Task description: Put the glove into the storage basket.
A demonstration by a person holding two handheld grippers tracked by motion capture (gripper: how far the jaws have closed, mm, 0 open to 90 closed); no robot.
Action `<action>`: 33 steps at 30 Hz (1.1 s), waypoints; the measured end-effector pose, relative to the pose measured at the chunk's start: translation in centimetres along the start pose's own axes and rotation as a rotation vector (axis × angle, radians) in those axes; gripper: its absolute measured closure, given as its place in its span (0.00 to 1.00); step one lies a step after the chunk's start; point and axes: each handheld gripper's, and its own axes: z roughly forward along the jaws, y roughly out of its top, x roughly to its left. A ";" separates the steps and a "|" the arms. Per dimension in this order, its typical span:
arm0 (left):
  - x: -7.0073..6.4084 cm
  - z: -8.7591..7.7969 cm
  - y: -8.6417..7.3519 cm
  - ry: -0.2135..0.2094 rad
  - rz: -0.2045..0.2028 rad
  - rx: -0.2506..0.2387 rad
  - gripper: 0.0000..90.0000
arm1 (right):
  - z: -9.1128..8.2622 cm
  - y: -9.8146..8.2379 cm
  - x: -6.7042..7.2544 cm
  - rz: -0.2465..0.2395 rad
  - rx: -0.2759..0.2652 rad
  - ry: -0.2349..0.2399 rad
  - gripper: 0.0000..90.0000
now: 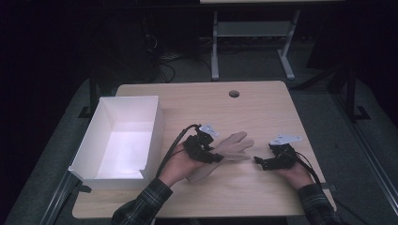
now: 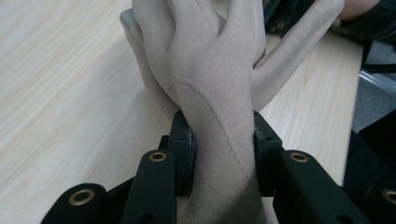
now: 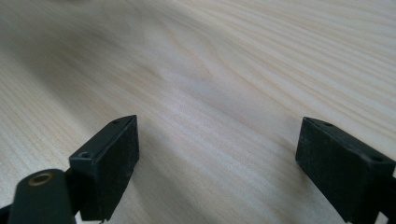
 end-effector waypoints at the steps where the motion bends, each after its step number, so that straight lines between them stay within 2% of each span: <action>1: 0.0 -0.3 0.2 -0.001 0.003 0.002 0.75 | 0.0 0.0 0.0 -0.001 -0.003 0.000 0.14; 10: 0.5 -3.1 1.6 0.007 -0.002 -0.014 0.75 | 0.0 0.0 0.0 -0.001 -0.003 -0.001 0.14; 18: 1.6 -5.8 2.2 0.038 -0.004 -0.047 0.75 | 0.0 0.0 0.0 -0.001 -0.004 -0.001 0.14; 22: 2.2 -7.1 2.2 0.061 0.014 -0.039 0.75 | 0.0 0.0 0.0 -0.002 -0.004 -0.001 0.14; 33: 4.5 -11.0 1.1 0.132 -0.038 -0.077 0.75 | 0.0 0.0 0.0 0.003 -0.004 -0.002 0.14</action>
